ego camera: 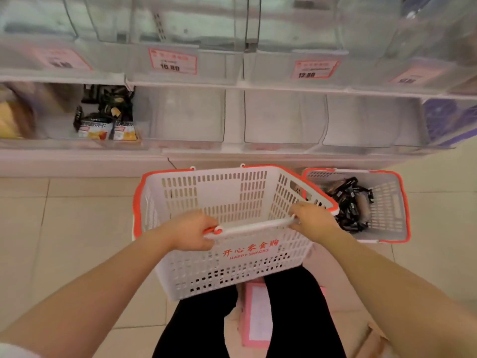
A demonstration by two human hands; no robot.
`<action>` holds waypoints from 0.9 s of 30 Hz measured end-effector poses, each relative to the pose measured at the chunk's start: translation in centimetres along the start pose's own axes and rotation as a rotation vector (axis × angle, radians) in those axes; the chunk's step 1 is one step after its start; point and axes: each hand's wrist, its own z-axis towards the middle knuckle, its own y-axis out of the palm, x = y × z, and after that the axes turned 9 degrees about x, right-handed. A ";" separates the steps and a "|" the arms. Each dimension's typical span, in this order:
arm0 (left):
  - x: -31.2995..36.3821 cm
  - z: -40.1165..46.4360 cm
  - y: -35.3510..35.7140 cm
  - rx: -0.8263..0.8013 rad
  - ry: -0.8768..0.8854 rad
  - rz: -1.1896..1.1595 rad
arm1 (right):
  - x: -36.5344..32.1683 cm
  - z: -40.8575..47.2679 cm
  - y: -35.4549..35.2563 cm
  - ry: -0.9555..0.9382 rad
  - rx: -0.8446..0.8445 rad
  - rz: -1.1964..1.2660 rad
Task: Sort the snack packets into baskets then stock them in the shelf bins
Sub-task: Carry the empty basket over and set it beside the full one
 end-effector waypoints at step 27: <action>-4.6 16.7 23.6 0.451 -0.163 0.464 | 7.8 12.5 21.3 -0.355 -0.102 0.234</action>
